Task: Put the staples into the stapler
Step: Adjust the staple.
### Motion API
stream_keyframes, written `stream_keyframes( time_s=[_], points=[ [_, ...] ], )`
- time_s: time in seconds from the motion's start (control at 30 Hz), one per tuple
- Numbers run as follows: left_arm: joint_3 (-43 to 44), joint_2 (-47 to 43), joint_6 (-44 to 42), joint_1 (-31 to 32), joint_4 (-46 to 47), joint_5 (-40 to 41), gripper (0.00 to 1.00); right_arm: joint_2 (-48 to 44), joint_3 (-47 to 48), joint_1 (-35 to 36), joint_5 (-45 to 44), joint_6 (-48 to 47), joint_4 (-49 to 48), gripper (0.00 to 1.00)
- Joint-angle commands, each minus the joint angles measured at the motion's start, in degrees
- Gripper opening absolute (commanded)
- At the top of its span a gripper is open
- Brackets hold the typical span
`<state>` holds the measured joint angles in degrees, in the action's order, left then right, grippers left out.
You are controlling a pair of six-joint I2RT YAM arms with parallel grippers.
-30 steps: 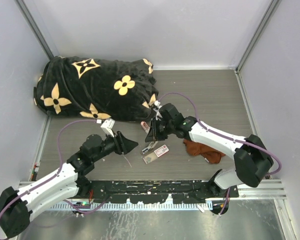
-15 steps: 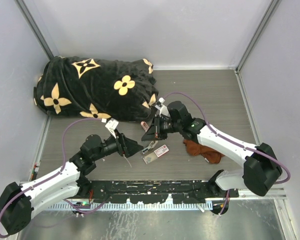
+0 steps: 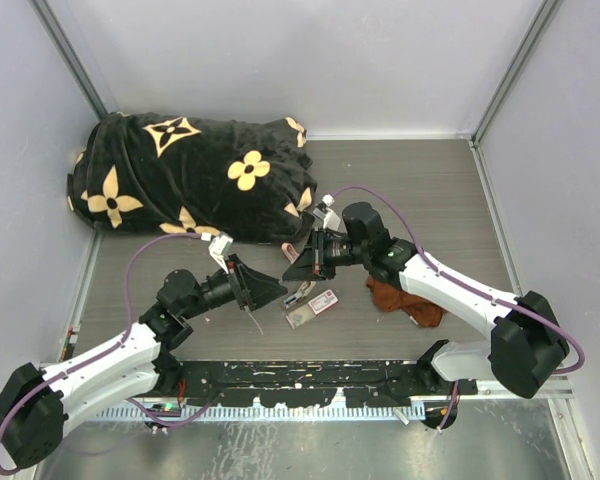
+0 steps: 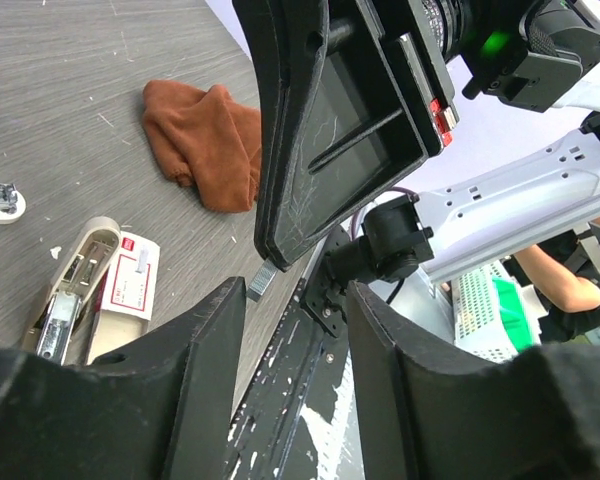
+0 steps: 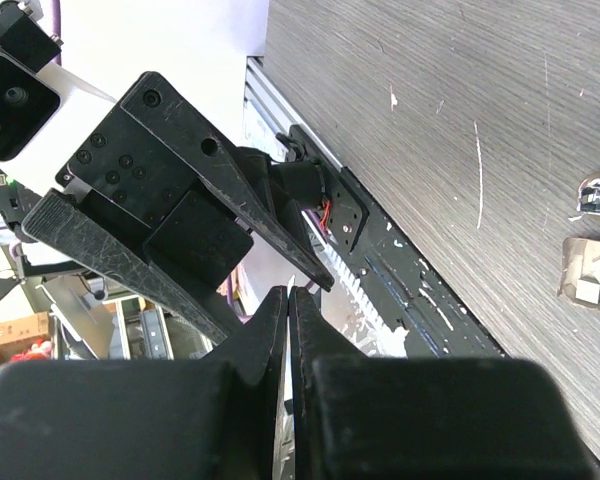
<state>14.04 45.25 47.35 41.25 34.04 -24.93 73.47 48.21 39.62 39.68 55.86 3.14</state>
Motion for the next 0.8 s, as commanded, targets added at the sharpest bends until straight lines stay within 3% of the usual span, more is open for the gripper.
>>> stream_keyframes(
  time_s=[0.0,0.77],
  points=[
    [2.4,-0.8,0.5,0.2,4.1,-1.5,0.45,-1.8,0.1,-0.5,1.8,1.6,-4.0,0.00],
    [2.3,0.9,1.7,0.1,3.8,-0.7,0.09,-1.0,-2.2,-1.0,1.9,2.2,-5.6,0.00]
  ],
)
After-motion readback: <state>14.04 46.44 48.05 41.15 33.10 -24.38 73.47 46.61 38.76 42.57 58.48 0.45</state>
